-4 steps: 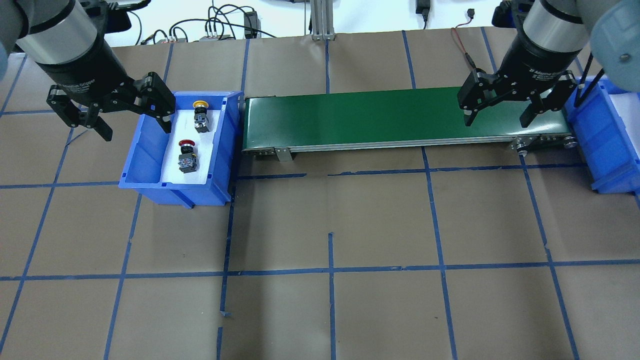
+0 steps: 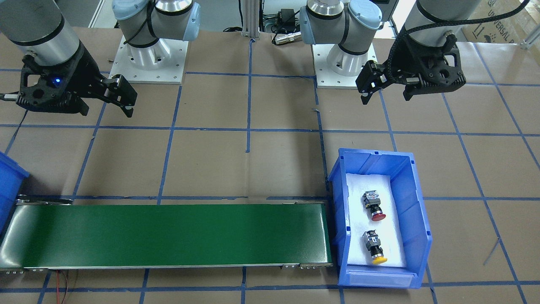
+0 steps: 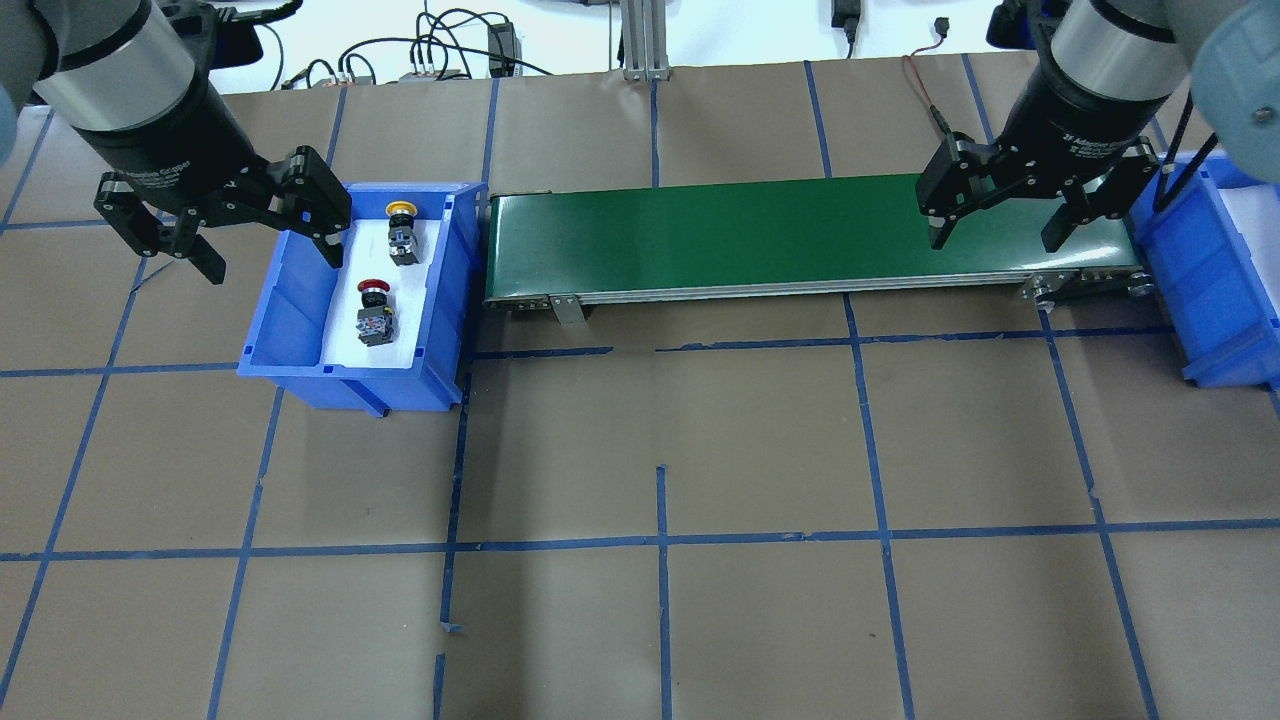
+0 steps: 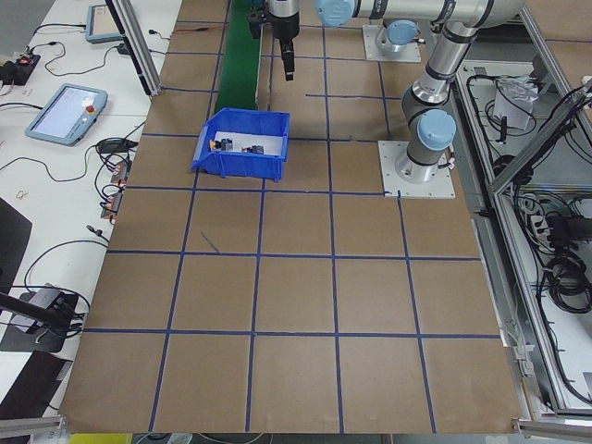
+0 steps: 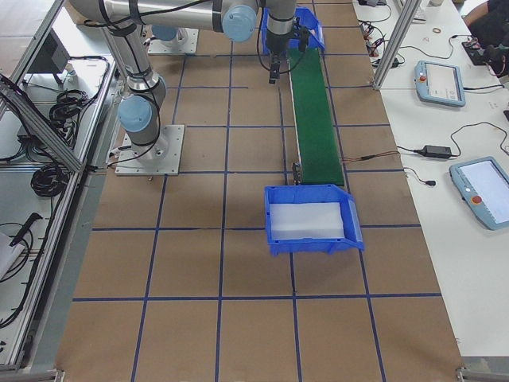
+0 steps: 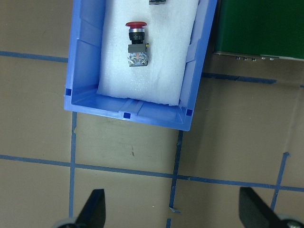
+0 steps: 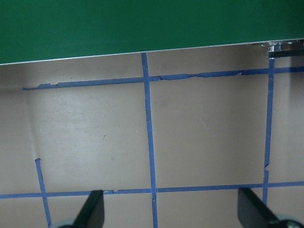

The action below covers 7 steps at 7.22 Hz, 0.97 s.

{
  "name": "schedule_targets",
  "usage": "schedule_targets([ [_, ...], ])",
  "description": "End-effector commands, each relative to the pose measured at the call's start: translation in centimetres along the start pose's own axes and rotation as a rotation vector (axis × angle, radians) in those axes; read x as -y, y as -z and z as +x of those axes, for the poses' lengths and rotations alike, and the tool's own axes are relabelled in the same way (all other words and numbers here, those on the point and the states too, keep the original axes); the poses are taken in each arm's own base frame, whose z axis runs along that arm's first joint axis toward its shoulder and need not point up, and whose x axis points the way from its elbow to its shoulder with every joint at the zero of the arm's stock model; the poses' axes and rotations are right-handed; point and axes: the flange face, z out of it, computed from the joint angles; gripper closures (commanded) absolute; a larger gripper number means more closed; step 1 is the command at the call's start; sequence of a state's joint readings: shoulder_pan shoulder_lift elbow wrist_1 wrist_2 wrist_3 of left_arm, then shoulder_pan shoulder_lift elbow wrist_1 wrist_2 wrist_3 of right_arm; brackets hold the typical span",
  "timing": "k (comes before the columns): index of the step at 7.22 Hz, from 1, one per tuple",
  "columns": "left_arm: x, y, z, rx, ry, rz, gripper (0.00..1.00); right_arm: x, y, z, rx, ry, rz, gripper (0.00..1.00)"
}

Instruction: Transport two buttons from left to right

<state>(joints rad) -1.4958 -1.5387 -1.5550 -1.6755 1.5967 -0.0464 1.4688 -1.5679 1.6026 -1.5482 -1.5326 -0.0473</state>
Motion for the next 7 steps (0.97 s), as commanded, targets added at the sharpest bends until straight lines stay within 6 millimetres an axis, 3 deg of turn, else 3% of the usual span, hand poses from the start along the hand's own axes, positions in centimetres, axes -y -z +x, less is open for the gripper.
schedule_targets([
  [1,0.0,-0.7,-0.3,0.005,0.003,-0.009,0.00,-0.1,0.0,-0.1,0.002,0.001,-0.001,0.00],
  [3,1.0,0.1,-0.4,-0.005,0.008,0.067,0.00,-0.1,-0.3,-0.1,0.002,0.001,-0.007,0.00],
  [4,2.8,-0.6,-0.4,-0.008,0.012,0.076,0.00,-0.2,-0.9,0.0,0.003,-0.001,-0.019,0.00],
  [5,5.2,-2.2,-0.8,-0.033,0.028,0.043,0.00,-0.2,-1.2,0.1,0.001,-0.003,-0.024,0.00],
  [7,11.5,-7.6,-2.7,-0.070,0.017,0.010,0.00,-0.2,-1.2,0.0,0.003,-0.001,-0.024,0.00],
])
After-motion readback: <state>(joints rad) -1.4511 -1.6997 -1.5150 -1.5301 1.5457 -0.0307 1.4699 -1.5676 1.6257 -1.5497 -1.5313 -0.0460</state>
